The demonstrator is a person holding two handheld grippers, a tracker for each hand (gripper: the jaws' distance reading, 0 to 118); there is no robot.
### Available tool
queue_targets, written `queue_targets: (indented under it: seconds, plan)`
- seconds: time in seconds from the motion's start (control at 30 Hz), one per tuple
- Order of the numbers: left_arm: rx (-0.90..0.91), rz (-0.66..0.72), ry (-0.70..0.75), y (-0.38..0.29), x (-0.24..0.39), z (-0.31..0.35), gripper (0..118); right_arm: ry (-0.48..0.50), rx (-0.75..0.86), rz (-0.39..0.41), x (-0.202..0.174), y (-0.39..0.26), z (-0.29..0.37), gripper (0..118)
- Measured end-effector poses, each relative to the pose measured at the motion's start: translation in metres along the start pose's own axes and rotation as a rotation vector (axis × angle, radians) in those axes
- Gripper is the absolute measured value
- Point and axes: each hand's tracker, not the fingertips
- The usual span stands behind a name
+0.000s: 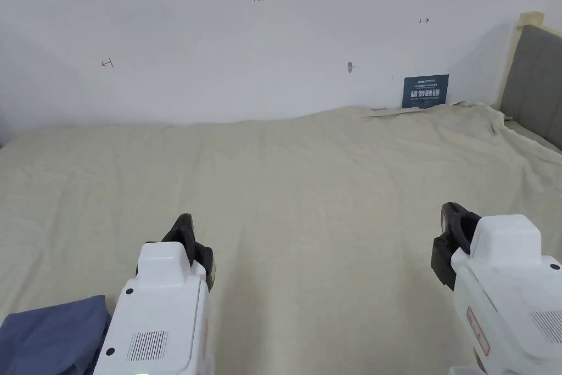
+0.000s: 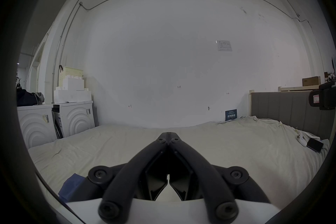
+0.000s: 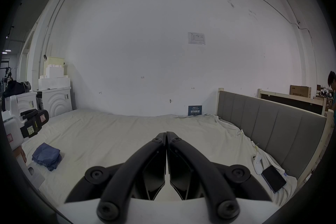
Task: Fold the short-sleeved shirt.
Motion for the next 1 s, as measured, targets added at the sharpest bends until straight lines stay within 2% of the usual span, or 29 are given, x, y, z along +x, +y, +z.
queue_targets:
  seconds: [0.73,0.8,0.83,0.9,0.93,0.97,1.0]
  plan:
    - [-0.022,0.000,0.019,-0.001,-0.006,-0.003,1,-0.005,0.006,0.012,-0.001,0.003,0.003,1]
    - [-0.027,0.020,0.015,-0.002,-0.009,-0.003,13,-0.008,0.006,0.014,-0.002,0.004,0.003,2]
    - [-0.026,0.027,0.019,-0.001,-0.009,-0.003,25,-0.009,0.004,0.016,-0.002,0.004,0.003,6]
    - [-0.031,0.032,0.024,-0.002,-0.011,-0.003,68,-0.010,0.000,0.016,-0.002,0.004,0.002,36]
    - [-0.036,0.034,0.023,-0.002,-0.012,-0.004,82,-0.010,-0.003,0.015,-0.001,0.004,0.002,55]
    - [-0.041,0.037,0.023,-0.002,-0.013,-0.005,100,-0.009,-0.004,0.012,-0.001,0.004,0.002,81]
    - [-0.045,0.036,0.021,-0.002,-0.013,-0.005,110,-0.012,-0.005,0.011,0.000,0.004,0.002,98]
